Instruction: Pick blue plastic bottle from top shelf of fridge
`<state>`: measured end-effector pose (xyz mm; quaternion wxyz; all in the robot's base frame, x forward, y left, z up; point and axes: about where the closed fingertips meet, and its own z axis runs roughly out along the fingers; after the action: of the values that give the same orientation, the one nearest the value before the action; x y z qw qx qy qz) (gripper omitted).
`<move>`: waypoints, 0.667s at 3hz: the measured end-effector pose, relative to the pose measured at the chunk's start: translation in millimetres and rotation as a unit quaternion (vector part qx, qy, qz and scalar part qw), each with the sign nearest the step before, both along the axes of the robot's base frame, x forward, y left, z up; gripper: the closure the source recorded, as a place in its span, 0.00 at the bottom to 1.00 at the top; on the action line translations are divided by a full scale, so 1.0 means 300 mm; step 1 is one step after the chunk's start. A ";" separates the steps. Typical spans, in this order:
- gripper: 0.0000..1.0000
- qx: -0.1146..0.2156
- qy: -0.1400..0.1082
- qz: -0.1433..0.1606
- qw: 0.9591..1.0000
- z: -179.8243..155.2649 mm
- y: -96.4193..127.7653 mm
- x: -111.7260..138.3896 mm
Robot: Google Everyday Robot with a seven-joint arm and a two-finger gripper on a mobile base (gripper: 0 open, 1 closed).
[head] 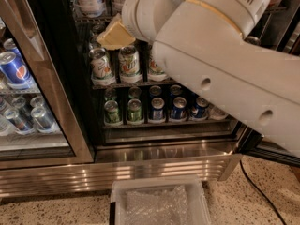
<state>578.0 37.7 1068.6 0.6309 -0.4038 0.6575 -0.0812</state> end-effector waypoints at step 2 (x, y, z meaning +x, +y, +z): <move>0.00 0.061 -0.022 -0.010 0.998 0.088 0.043 0.059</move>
Offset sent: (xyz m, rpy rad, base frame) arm 0.0429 0.0352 -0.0021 0.3631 -0.1702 -0.1831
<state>595.9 50.5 1095.0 0.6680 -0.3560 0.6511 -0.0563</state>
